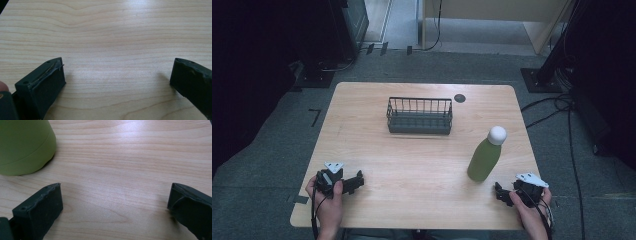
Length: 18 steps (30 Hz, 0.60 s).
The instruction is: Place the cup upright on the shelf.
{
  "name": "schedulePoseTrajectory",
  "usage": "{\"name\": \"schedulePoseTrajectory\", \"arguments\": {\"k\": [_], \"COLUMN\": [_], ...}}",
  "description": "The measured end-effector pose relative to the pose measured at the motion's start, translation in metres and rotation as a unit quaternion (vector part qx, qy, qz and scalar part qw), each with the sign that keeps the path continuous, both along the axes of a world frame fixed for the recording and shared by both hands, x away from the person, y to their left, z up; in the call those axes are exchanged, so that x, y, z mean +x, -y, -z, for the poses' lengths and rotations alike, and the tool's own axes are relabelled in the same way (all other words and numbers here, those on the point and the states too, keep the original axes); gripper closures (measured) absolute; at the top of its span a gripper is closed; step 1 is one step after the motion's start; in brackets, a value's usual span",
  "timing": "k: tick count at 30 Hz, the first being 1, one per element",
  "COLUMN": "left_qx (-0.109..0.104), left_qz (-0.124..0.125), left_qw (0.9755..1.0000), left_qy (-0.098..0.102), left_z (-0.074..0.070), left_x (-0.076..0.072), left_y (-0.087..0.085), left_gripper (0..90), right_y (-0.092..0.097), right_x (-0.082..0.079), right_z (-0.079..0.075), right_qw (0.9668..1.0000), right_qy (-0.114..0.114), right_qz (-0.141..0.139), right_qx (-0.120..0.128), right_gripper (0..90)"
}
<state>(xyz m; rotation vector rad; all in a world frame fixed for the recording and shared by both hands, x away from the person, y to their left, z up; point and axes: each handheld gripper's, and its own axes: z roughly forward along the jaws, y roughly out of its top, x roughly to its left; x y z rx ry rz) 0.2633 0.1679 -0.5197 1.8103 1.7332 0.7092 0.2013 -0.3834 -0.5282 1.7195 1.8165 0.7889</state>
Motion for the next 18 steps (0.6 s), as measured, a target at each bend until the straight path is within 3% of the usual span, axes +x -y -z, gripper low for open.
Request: {"name": "schedulePoseTrajectory", "arguments": {"k": [10,18], "left_qx": [0.000,0.000], "left_qz": [0.000,0.000], "left_qw": [1.0000,1.0000], "left_qy": [0.000,0.000], "left_z": [0.000,0.000], "left_x": [0.000,0.000], "left_y": [0.000,0.000], "left_gripper": [0.0,0.0], "right_y": [-0.001,-0.011], "right_x": [-0.002,-0.002], "right_z": [0.000,-0.003], "right_qw": [1.0000,0.9997], "right_qy": [0.001,0.004], "right_qz": [0.002,-0.016], "right_qx": [0.003,0.020], "right_gripper": [0.0,0.0]}}
